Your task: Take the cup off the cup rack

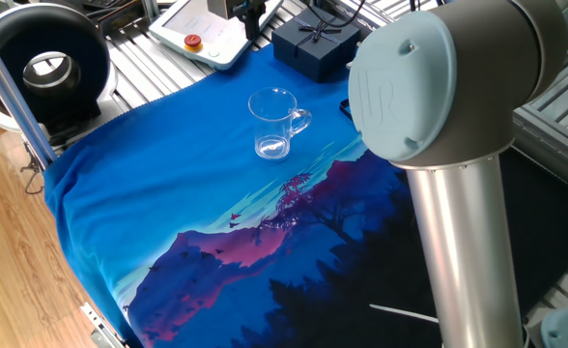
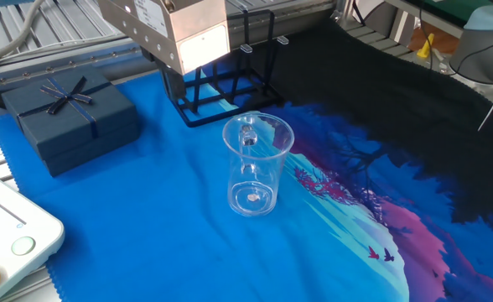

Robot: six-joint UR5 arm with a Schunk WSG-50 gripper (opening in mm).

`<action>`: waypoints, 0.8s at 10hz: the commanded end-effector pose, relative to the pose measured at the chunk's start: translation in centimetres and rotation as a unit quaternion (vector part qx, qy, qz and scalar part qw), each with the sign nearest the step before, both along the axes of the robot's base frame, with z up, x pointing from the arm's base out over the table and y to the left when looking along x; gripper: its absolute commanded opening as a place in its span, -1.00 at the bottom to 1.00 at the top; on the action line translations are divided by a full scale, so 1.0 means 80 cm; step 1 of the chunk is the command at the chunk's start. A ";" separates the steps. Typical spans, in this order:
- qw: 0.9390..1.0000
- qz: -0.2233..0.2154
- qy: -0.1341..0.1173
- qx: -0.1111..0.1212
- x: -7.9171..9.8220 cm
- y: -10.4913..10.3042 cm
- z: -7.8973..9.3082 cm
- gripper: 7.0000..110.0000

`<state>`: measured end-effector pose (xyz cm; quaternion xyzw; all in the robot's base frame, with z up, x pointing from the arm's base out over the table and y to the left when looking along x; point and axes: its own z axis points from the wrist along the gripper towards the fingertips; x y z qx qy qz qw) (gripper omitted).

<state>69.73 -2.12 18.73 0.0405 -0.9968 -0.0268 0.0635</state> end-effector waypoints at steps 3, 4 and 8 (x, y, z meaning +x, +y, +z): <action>1.000 -0.001 -0.010 0.018 0.007 0.010 0.002 -1.00; 1.000 -0.002 -0.011 0.019 0.008 0.010 0.002 -1.00; 1.000 -0.002 -0.011 0.015 0.009 0.007 0.002 -1.00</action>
